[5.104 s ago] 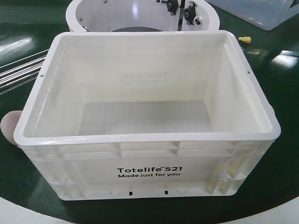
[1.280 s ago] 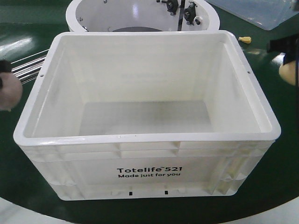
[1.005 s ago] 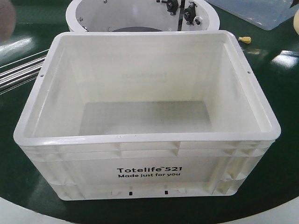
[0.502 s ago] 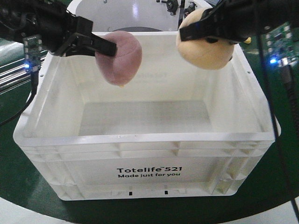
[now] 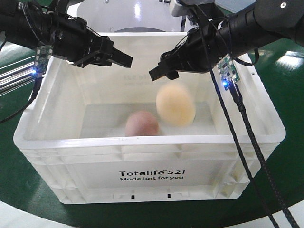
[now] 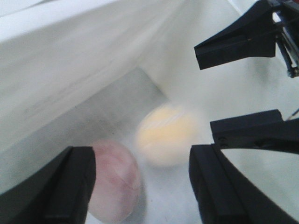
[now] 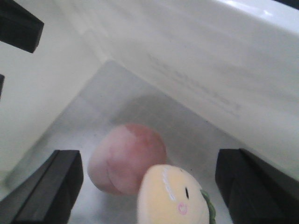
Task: Place moving items into box and shelve
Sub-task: 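Lift both balls over the crate and release them inside, then lower both grippers to the crate's side rims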
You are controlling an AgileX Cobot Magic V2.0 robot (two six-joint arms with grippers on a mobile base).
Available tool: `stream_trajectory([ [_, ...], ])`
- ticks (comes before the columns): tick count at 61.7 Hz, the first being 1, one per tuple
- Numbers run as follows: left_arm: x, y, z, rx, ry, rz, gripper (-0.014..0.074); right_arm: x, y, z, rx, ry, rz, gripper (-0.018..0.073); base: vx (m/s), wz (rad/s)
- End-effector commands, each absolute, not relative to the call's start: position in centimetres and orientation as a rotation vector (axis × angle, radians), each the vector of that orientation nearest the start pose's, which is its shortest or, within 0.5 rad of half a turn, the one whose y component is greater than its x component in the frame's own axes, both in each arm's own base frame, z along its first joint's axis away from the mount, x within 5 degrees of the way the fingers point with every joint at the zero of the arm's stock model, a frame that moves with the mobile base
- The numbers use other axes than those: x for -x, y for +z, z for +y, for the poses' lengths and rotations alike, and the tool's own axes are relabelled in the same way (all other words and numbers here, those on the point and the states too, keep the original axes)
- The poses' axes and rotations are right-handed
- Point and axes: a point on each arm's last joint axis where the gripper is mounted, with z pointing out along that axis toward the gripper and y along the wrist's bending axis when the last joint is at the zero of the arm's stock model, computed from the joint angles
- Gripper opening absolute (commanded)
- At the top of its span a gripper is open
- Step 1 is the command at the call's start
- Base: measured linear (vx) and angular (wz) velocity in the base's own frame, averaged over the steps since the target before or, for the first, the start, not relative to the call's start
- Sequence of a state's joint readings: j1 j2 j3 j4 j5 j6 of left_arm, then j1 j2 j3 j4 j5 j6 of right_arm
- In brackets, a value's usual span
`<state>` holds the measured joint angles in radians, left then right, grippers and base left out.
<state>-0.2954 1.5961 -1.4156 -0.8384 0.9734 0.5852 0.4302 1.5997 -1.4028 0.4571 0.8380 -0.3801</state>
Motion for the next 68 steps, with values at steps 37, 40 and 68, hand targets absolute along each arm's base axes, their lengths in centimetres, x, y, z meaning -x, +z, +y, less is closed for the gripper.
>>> stream_trajectory([
  [37,-27.8,43.7,-7.3,-0.306,-0.495,2.099,0.0526,-27.3,39.0,4.9,0.226,0.296,2.306,0.0598,0.0,0.0],
  [40,-27.7,42.8,-7.0,-0.267,-0.471,2.143,0.0519,-27.1,38.1,4.8,0.216,0.301,2.336,0.0594,0.0,0.0],
  [68,-25.5,33.7,-7.5,-0.153,-0.63,2.543,0.0503,-25.9,32.0,6.0,0.174,0.422,2.522,0.058,0.0,0.0],
])
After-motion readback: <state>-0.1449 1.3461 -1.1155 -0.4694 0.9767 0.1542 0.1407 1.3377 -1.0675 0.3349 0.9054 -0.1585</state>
